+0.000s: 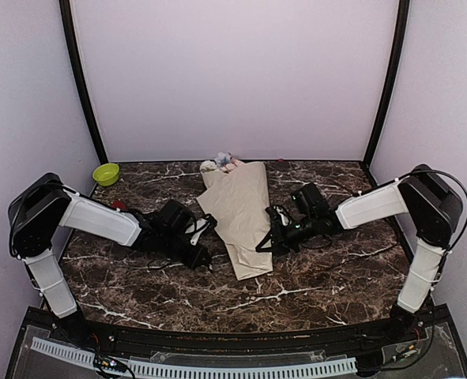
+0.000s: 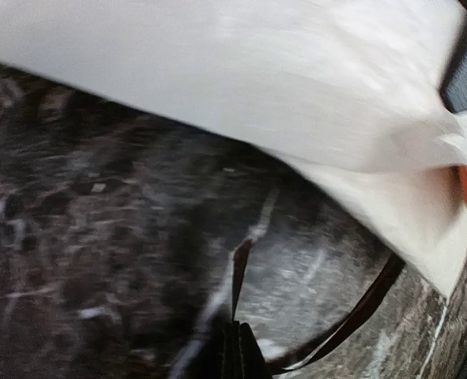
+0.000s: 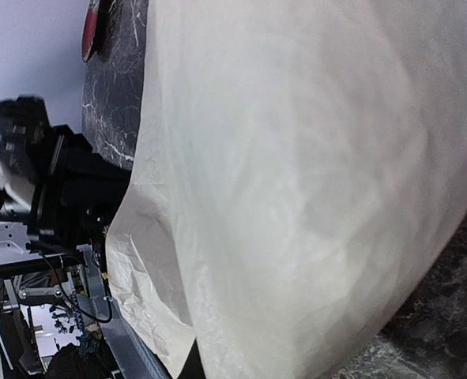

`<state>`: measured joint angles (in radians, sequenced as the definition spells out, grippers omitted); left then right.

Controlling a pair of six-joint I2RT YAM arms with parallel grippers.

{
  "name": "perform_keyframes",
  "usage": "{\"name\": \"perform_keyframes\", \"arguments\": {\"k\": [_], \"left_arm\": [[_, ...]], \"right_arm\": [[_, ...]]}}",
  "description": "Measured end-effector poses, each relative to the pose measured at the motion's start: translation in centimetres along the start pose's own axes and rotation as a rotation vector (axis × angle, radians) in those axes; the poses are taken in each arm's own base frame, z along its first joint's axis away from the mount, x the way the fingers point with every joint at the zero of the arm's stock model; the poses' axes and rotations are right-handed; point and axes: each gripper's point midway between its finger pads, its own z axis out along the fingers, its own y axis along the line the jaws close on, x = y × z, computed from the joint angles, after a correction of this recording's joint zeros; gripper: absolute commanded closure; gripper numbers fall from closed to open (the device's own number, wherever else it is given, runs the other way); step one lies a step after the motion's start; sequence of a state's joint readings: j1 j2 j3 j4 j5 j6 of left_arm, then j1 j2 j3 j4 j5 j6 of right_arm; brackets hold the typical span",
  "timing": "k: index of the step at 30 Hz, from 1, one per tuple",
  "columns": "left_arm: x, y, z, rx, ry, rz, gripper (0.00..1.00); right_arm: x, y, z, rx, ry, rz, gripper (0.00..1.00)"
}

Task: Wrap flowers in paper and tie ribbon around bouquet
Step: Straighten the ribbon at the center of the board.

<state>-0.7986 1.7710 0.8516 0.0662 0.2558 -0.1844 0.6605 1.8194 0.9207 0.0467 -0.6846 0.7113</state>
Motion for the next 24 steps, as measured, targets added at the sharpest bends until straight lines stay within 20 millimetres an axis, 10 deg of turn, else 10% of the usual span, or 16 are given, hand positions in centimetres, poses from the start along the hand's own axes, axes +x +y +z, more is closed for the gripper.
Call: {"name": "perform_keyframes", "arguments": {"k": [15,24], "left_arm": [[-4.9,23.0,-7.1,-0.547,-0.234,-0.444,1.00],[-9.7,27.4,-19.1,-0.798,-0.409,-0.400,1.00]], "right_arm": [[-0.1,0.7,-0.6,-0.001,-0.002,-0.005,1.00],[1.4,-0.8,-0.3,0.015,0.015,0.018,1.00]]}}
